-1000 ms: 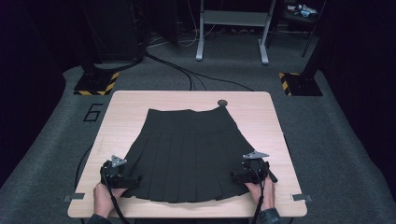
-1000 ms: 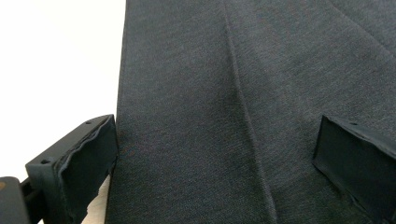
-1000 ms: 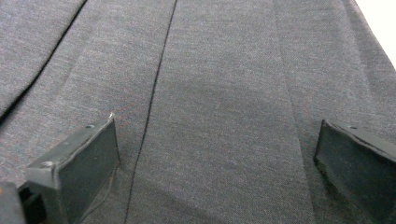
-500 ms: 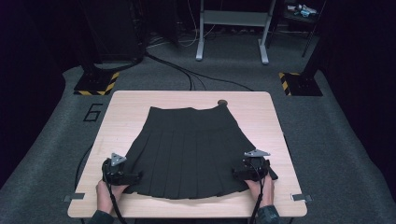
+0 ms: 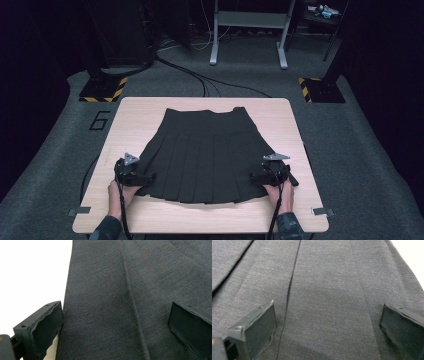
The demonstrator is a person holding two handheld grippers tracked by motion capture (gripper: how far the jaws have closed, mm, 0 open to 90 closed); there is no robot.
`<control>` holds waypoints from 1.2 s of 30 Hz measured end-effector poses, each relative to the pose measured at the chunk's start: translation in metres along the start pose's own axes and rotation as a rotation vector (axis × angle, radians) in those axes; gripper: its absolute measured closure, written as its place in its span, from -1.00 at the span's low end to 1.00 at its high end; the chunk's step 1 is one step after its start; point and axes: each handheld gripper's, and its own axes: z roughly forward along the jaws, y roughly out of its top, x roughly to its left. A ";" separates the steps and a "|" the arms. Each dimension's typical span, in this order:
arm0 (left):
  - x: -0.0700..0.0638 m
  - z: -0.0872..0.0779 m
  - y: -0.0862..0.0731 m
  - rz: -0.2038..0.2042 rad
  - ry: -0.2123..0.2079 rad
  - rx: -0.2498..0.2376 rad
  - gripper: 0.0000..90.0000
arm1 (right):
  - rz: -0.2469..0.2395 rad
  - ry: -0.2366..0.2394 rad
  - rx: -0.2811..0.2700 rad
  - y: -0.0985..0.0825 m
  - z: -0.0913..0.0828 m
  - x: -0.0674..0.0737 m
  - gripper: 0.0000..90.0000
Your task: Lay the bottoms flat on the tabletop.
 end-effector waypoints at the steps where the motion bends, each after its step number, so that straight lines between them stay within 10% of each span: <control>1: 0.001 0.002 0.003 0.001 -0.002 0.005 -1.00 | -0.002 -0.002 0.002 0.002 0.001 -0.002 -1.00; 25: 0.005 0.022 0.026 0.008 -0.001 0.005 -0.98 | -0.020 0.016 0.054 0.032 0.021 -0.024 -1.00; 36: 0.013 -0.023 0.030 -0.024 -0.038 -0.032 -1.00 | -0.023 0.048 -0.055 0.031 -0.033 -0.021 -1.00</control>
